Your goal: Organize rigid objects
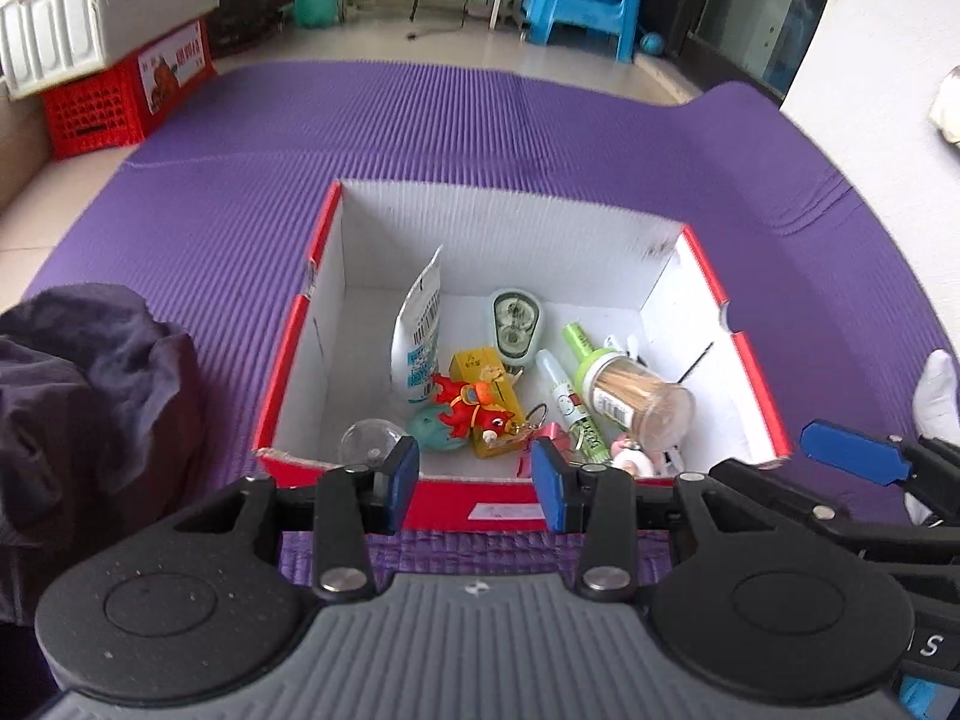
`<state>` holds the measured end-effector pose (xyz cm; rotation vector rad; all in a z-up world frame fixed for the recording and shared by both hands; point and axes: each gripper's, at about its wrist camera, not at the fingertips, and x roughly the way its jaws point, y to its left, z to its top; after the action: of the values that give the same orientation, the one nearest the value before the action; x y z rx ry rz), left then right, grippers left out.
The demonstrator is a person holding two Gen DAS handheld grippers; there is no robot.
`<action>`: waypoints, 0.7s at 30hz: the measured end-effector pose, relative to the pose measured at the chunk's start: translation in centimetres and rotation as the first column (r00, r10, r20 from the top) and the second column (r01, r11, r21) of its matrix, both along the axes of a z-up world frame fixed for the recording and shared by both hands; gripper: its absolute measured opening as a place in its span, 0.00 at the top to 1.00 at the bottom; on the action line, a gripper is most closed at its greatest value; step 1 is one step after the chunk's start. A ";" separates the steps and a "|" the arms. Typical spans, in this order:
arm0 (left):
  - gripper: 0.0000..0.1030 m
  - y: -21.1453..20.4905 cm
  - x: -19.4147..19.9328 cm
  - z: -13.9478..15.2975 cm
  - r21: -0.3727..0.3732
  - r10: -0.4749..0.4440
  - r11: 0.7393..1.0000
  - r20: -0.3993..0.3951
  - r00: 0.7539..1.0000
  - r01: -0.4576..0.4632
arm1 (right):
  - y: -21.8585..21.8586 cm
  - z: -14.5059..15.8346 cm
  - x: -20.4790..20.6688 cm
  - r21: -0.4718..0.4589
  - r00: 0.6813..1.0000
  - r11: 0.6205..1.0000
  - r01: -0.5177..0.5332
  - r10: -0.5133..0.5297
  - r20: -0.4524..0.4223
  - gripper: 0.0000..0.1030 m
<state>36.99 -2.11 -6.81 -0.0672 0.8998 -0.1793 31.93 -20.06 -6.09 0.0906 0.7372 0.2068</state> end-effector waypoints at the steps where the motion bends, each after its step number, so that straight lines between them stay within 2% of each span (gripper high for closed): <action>1: 0.61 0.2 -0.5 0.4 -0.001 0.004 1.000 0.011 1.000 -0.004 | 0.0 0.3 -0.6 0.011 1.000 1.000 -0.004 0.004 0.009 0.28; 3: 0.53 0.6 -1.7 1.2 -0.004 0.018 1.000 0.038 0.999 -0.018 | -0.1 1.0 -1.7 0.019 1.000 1.000 -0.010 0.010 0.028 0.25; 4: 0.44 0.7 -2.3 1.5 -0.005 0.019 1.000 0.048 0.999 -0.019 | -0.1 1.3 -2.3 0.022 0.999 1.000 -0.015 0.014 0.039 0.24; 5: 0.42 0.8 -2.9 1.8 -0.009 0.019 1.000 0.059 0.998 -0.019 | -0.1 1.6 -2.7 0.025 0.999 1.000 -0.019 0.018 0.046 0.22; 11: 0.40 0.9 -6.4 3.3 -0.024 -0.008 1.000 0.101 0.995 0.011 | -0.3 3.1 -5.7 0.043 0.996 0.999 -0.025 0.021 0.091 0.14; 14: 0.40 0.6 -8.2 4.1 0.003 -0.018 1.000 0.147 0.989 0.018 | -0.5 3.7 -7.0 0.052 0.994 0.998 -0.030 0.024 0.111 0.08; 15: 0.37 0.5 -8.8 4.3 0.009 -0.019 1.000 0.160 0.987 0.018 | -0.6 3.9 -7.5 0.058 0.993 0.998 -0.034 0.027 0.117 0.06; 16: 0.28 0.4 -9.3 4.5 0.015 -0.022 1.000 0.171 0.985 0.020 | -0.6 4.0 -8.0 0.063 0.992 0.997 -0.040 0.032 0.121 0.03; 18: 0.19 0.2 -10.4 4.8 0.027 -0.020 1.000 0.198 0.980 0.015 | -0.4 4.2 -8.8 0.058 0.991 0.997 -0.046 0.038 0.129 0.02; 21: 0.18 -0.1 -11.9 5.0 0.059 -0.030 0.998 0.227 0.974 0.017 | -0.2 4.4 -10.2 0.051 0.988 0.997 -0.056 0.048 0.150 0.00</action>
<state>25.12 -2.24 -1.79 0.0168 0.6766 -0.1792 21.72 -20.24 -1.73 0.1073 0.5856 0.2806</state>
